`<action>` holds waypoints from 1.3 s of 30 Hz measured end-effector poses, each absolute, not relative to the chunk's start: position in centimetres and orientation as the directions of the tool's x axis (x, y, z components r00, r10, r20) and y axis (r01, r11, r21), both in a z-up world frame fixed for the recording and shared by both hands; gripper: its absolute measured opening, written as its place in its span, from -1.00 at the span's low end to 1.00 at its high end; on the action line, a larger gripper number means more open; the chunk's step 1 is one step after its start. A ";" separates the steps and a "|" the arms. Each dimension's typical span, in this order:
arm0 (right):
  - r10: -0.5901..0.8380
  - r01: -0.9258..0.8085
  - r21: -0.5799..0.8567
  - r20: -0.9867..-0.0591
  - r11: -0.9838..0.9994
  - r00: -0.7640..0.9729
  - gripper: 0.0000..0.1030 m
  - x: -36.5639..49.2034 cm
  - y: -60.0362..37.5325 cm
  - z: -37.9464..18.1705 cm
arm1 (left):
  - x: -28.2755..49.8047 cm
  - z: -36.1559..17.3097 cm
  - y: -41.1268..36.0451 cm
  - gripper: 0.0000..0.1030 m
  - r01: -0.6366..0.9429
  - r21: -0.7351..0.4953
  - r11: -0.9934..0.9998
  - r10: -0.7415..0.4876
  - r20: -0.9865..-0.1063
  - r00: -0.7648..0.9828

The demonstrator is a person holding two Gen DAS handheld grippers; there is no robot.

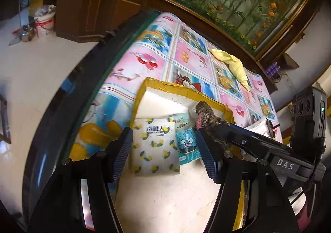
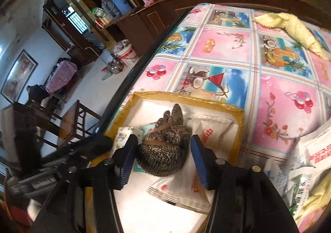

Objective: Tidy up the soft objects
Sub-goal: 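Lower the hat and bird-print pack into the tray and open both tools, then grasp the blue towel with the left tool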

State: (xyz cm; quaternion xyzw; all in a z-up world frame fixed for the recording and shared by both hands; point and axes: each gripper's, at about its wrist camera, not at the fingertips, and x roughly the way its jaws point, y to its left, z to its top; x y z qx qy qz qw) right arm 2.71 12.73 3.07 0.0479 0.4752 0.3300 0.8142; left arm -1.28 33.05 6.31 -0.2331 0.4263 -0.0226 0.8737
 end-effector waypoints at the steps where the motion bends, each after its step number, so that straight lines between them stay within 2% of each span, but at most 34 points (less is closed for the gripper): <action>1: 0.570 -0.491 0.377 -0.750 0.785 0.336 0.07 2.4 12.6 3.2 | -1.8 6.7 33.1 0.24 -0.160 -0.435 0.886 -0.242 -0.728 0.642; 4: 0.584 -0.504 0.388 -0.745 0.772 0.322 0.07 1.9 12.3 3.5 | -3.0 7.6 32.7 0.24 -0.161 -0.426 0.890 -0.223 -0.716 0.661; 10: 0.632 -0.525 0.399 -0.662 0.752 0.403 0.08 0.6 8.5 7.5 | -5.9 10.5 30.8 0.24 -0.131 -0.418 0.899 -0.213 -0.679 0.703; 16: 0.574 -0.477 0.343 -0.636 0.809 0.515 0.17 -1.9 -0.7 9.8 | -8.5 11.8 26.6 0.26 -0.038 -0.414 0.910 -0.269 -0.655 0.707; 21: 0.436 -0.295 0.320 -0.669 0.900 0.602 0.17 -2.7 -11.4 8.4 | -9.1 11.2 20.7 0.26 0.085 -0.420 0.904 -0.371 -0.668 0.645; 25: 0.358 -0.162 0.332 -0.709 0.929 0.607 0.17 -3.0 -17.4 6.2 | -8.9 10.7 15.3 0.26 0.195 -0.391 0.899 -0.426 -0.687 0.589; 30: 0.384 -0.131 0.383 -0.718 0.914 0.581 0.17 -4.6 -19.9 4.2 | -9.3 9.5 9.8 0.26 0.300 -0.348 0.888 -0.459 -0.709 0.535; 36: 0.430 -0.120 0.450 -0.693 0.885 0.579 0.17 -5.6 -22.1 2.4 | -8.1 7.9 3.1 0.26 0.409 -0.237 0.881 -0.431 -0.756 0.492; 39: 0.453 -0.136 0.466 -0.680 0.874 0.577 0.17 -6.3 -22.8 2.2 | -6.0 7.3 0.7 0.26 0.423 -0.264 0.867 -0.458 -0.758 0.464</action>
